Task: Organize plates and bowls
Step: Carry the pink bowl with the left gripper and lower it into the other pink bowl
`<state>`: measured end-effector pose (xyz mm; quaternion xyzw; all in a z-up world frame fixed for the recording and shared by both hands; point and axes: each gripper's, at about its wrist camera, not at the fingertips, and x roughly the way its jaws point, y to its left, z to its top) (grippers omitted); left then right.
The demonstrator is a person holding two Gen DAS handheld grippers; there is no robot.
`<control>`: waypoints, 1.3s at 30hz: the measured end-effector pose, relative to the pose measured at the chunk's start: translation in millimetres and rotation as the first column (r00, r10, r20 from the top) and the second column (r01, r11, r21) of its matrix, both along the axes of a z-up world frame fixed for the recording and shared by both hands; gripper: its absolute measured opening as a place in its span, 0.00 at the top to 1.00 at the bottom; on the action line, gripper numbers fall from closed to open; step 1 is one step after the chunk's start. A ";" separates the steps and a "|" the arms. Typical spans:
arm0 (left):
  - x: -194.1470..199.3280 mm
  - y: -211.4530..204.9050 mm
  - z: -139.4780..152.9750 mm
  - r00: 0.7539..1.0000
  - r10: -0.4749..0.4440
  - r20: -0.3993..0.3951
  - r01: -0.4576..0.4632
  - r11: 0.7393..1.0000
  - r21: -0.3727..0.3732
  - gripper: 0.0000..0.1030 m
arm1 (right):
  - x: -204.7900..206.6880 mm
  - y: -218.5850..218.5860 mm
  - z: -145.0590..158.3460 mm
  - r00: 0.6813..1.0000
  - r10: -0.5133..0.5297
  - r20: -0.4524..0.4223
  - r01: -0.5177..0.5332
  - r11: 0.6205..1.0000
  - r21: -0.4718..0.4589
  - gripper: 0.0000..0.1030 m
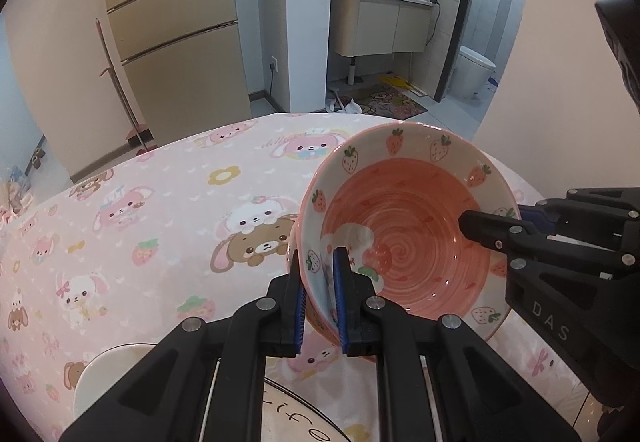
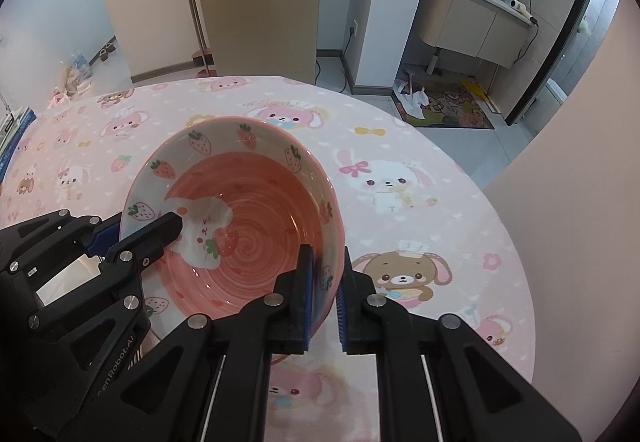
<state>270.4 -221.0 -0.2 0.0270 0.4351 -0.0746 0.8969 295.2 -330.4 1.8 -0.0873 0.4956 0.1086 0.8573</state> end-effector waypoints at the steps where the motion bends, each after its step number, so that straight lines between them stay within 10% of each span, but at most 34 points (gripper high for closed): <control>1: 0.0 -0.6 0.0 1.000 0.000 0.003 0.000 1.000 0.005 0.87 | 0.9 -0.2 -0.6 1.000 0.000 -0.002 0.000 1.000 0.001 0.90; 36: 1.6 -1.1 2.9 0.998 -0.020 -0.067 0.023 0.999 0.044 0.84 | 9.5 -22.7 5.1 0.997 -0.017 -0.076 0.032 0.979 0.203 0.95; 39: -3.0 -2.2 8.5 1.000 0.000 -0.005 0.001 0.992 0.127 0.68 | 6.2 -16.0 5.6 0.999 -0.016 -0.051 0.023 0.989 0.145 0.96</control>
